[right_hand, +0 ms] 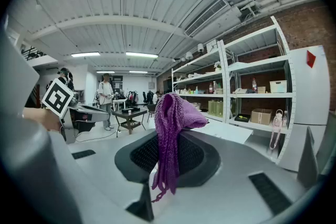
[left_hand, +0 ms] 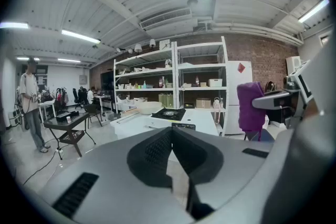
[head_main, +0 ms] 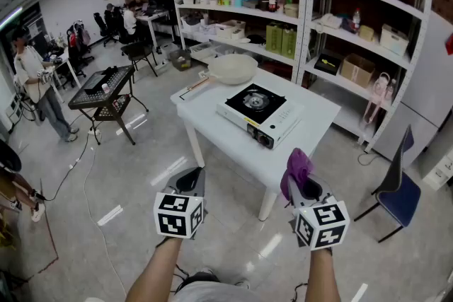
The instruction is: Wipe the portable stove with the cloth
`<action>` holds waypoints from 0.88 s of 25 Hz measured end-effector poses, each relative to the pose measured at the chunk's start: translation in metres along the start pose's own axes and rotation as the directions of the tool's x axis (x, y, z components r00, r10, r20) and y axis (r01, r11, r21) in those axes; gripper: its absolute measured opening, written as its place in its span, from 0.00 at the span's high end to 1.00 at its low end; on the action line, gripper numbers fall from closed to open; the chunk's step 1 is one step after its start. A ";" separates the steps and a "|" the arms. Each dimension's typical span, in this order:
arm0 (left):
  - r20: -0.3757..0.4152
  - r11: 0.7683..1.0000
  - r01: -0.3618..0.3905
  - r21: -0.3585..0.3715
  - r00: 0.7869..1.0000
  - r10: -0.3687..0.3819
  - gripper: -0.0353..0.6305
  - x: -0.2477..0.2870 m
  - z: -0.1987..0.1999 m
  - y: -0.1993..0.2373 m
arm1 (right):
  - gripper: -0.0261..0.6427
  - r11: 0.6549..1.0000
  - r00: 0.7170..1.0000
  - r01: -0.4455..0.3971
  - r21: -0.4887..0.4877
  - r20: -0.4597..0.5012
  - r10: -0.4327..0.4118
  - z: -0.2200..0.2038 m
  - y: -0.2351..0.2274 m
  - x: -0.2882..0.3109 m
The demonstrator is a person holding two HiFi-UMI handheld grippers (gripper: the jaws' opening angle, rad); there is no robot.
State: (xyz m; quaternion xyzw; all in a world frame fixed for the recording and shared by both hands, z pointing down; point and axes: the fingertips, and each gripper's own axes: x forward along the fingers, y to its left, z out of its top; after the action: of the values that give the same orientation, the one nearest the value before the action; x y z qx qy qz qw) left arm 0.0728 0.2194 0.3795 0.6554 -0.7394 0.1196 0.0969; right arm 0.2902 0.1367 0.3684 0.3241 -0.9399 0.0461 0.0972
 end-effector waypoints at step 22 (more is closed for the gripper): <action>-0.009 0.998 0.060 -0.014 0.998 -0.060 0.94 0.122 0.011 0.059 | 0.87 1.000 0.998 -0.023 0.002 -0.060 0.023 -0.002 -0.015 0.130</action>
State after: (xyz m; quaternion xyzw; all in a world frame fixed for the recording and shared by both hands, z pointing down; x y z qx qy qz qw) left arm -0.0007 0.1078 0.4030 0.6759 -0.7199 0.1146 0.1081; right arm 0.1994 0.0474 0.3980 0.3116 -0.9402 0.0576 0.1248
